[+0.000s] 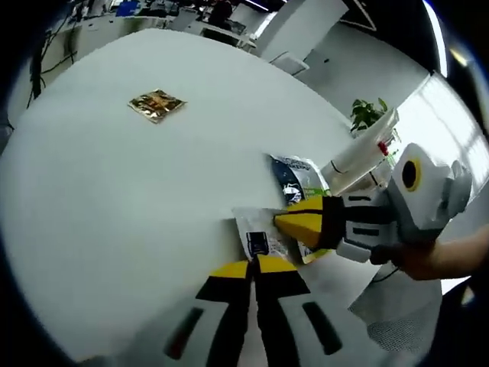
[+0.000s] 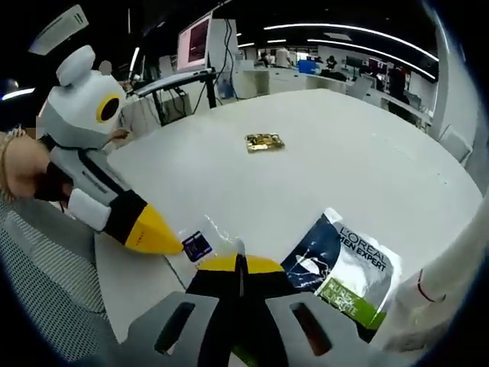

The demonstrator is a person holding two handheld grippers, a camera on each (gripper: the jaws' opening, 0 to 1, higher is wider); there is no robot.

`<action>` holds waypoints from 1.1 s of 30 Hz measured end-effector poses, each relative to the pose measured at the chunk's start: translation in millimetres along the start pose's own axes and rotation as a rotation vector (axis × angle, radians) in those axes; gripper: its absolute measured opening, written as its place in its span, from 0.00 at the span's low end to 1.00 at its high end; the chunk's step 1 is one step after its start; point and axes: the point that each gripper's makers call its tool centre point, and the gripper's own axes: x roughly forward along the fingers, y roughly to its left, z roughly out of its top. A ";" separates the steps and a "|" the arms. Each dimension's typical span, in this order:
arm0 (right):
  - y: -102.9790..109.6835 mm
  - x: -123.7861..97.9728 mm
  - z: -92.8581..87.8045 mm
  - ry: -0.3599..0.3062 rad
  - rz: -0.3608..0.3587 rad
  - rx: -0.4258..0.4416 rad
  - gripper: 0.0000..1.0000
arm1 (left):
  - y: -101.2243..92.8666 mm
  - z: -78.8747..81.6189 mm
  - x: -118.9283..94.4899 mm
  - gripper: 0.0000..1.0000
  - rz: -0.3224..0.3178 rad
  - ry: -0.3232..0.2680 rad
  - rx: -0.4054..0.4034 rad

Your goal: Arrange the skincare products in the storage area until every visible bottle or jar stands upright without overlapping.

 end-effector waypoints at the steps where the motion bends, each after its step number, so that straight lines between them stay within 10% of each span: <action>1: 0.5 -1.1 0.1 0.000 -0.004 -0.007 0.01 | -0.6 -0.1 0.0 0.00 -0.002 -0.001 -0.005; 17: -0.1 -0.1 -0.5 -0.011 -0.022 -0.073 0.01 | 14.1 1.8 -5.4 0.07 0.059 0.009 0.268; 22: -0.6 1.9 -0.7 -0.013 -0.012 -0.083 0.01 | 0.8 21.0 -4.8 0.06 0.040 -0.057 0.522; 33: 0.9 7.2 1.0 -0.017 0.038 -0.156 0.01 | -7.0 13.3 22.9 0.15 0.041 0.026 0.734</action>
